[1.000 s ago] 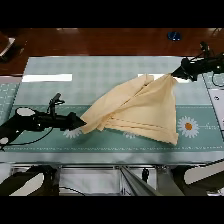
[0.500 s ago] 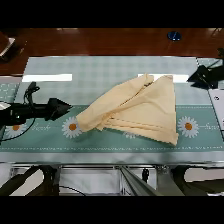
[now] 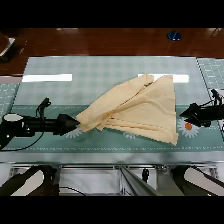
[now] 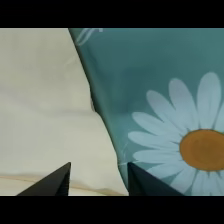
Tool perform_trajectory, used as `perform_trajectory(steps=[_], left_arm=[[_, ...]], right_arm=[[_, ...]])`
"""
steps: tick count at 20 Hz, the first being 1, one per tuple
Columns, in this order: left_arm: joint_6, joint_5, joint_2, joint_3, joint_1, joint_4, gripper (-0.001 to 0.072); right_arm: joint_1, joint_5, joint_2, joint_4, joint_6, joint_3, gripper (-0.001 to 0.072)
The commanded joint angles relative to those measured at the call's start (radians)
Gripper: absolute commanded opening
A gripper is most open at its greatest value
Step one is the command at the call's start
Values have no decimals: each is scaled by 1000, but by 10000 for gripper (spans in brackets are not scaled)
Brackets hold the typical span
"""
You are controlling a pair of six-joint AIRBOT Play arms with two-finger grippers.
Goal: Fold the shirts.
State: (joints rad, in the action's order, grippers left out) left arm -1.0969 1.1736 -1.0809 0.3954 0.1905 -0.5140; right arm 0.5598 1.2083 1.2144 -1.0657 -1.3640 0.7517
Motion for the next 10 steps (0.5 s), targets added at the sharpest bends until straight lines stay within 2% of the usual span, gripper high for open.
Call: perform_trajectory(steps=[1,3,4,5,6,9,10], left_arm=[[14,-143,-44,-19,-143,38,506],[108,-166,-82,-19,-218,117,498],[141,-163,-100,-19,-237,147,402],[146,-156,-112,-19,-242,152,158],[153,-150,-117,-19,-241,152,31],[173,-143,-116,-17,-241,158,28],[173,-143,-115,-17,-241,161,28]], right_arm=[[8,0,-36,10,-2,-68,413],[28,16,-36,8,-19,-68,413],[47,27,-36,-7,-19,-68,413],[71,40,-36,-48,-24,-68,413],[101,61,-36,-114,-56,-68,413],[151,166,-36,-228,-68,-69,413],[149,179,-35,-217,-72,-69,413]])
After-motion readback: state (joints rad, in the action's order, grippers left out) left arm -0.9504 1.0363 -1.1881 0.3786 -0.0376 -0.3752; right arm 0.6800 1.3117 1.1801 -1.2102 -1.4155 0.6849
